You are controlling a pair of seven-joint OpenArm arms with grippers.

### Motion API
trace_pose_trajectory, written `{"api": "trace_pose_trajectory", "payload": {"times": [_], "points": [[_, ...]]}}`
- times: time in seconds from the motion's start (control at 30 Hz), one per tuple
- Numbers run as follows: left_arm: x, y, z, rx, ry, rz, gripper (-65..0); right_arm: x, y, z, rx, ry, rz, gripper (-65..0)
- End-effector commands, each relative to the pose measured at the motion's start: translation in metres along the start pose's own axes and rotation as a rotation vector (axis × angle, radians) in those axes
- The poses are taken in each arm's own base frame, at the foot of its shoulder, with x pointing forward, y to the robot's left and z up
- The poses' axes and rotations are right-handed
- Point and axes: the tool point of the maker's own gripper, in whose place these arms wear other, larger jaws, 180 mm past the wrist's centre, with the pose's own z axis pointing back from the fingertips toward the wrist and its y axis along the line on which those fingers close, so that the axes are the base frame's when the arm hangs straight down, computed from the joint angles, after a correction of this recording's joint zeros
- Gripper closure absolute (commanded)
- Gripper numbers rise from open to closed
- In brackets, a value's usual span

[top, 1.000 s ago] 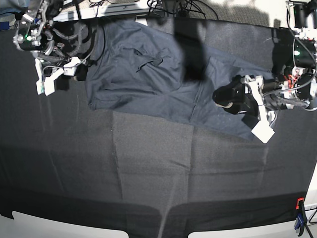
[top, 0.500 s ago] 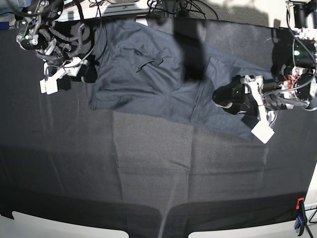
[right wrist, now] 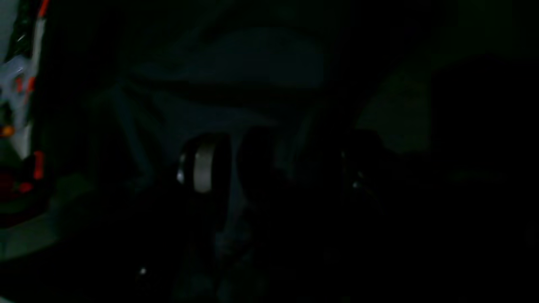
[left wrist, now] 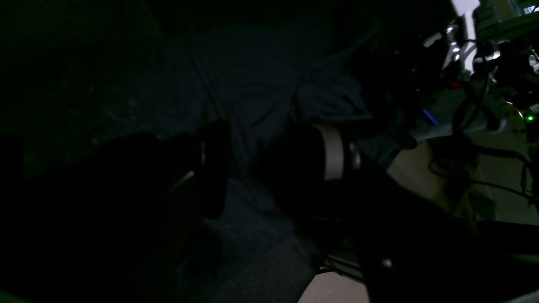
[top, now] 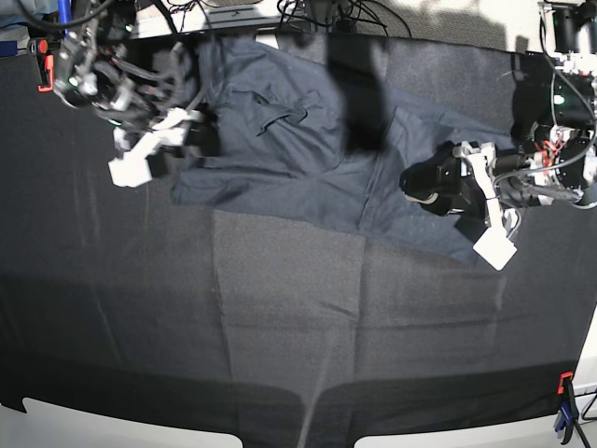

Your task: Layout the t-shirt on the table in an organized manner, then fold the t-shirt properly

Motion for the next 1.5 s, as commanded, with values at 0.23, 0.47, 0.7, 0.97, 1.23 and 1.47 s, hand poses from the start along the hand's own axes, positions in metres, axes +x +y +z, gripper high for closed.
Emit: {"api": "trace_pose_trajectory", "payload": {"times": [0.23,0.47,0.7,0.97,1.23,1.47], "points": [[0.014,-0.002,0.006,-0.006,-0.038,-0.032,-26.9,0.027,0.027,-0.028,0.041,-0.043,0.076,-26.7],[0.013,-0.002,0.006,-0.006,-0.036,-0.031,-26.9,0.032,0.012,-0.027,-0.035,-0.028,0.081,0.0],[0.013,-0.002,0.006,-0.005,-0.035,-0.031,-26.9,0.063,-0.030,0.009,-0.170,-0.063,0.071,0.0],[0.017,-0.012,-0.006,-0.043,-0.067,-0.011,-26.9,0.143,-0.085,0.063,-0.392,-0.169,0.121,0.0],[0.028,-0.041,-0.035,-0.140,-0.152,0.034,-26.9,0.205,-0.083,0.070,-0.456,-0.255,0.103,0.0],[0.023,-0.044,-0.063,-0.078,-0.178,0.054,-26.9,0.219,-0.029,0.018,-0.310,-0.253,0.131,0.0]]}}
